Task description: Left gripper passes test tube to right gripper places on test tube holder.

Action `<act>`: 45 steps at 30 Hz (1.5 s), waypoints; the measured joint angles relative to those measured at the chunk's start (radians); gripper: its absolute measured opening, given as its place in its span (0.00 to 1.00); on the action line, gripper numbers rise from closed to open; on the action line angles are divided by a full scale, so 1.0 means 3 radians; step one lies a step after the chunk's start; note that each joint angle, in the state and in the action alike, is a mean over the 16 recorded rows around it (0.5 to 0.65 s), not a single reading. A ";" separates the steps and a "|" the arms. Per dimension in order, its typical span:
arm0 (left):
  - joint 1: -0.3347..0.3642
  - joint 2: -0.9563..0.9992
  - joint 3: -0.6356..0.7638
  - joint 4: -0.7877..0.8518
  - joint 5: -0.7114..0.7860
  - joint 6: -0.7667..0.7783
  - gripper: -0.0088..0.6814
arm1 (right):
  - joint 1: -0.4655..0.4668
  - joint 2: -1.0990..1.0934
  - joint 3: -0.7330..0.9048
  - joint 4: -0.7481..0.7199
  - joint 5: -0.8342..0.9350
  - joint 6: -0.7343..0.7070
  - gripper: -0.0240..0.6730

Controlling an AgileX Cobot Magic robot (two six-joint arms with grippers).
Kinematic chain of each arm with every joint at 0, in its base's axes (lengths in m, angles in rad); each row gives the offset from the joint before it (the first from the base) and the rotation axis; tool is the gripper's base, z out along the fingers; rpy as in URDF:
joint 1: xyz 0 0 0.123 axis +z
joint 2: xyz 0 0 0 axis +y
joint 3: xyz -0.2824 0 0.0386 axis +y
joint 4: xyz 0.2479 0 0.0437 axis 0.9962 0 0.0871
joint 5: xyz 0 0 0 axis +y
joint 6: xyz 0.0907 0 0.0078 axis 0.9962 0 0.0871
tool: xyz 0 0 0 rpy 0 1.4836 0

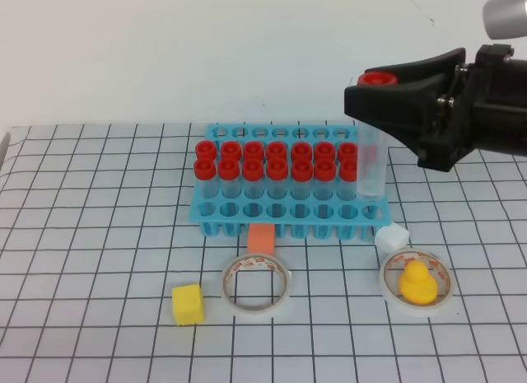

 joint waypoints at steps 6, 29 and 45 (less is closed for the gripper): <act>0.0000 0.0000 0.0037 -0.0009 -0.0022 -0.0001 0.01 | 0.0000 0.0000 0.0000 0.0013 -0.0161 -0.0013 0.44; 0.0000 0.0000 0.0041 -0.0018 -0.0031 -0.0004 0.01 | 0.0024 0.0134 0.0001 -0.2282 -0.1471 0.2867 0.44; 0.0000 0.0000 0.0042 -0.0027 -0.0035 -0.0004 0.01 | 0.0008 0.0937 0.0296 -0.6653 -0.4582 0.6723 0.44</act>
